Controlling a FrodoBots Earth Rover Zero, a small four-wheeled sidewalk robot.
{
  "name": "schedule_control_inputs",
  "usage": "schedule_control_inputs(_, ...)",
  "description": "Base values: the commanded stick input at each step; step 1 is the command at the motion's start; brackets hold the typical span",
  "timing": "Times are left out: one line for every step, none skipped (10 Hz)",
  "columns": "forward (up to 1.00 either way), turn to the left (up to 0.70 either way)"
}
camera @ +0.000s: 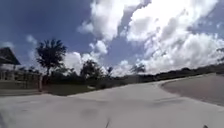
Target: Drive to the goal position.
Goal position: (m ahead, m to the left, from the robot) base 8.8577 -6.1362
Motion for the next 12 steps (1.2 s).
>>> schedule_control_inputs(1.00, -0.02)
schedule_control_inputs(1.00, -0.23)
schedule_control_inputs(1.00, -0.27)
schedule_control_inputs(1.00, 0.00)
schedule_control_inputs(1.00, 0.00)
schedule_control_inputs(1.00, -0.13)
schedule_control_inputs(1.00, -0.40)
schedule_control_inputs(1.00, -0.40)
schedule_control_inputs(1.00, 0.00)
schedule_control_inputs(1.00, 0.00)
schedule_control_inputs(1.00, 0.00)
schedule_control_inputs(1.00, 0.00)
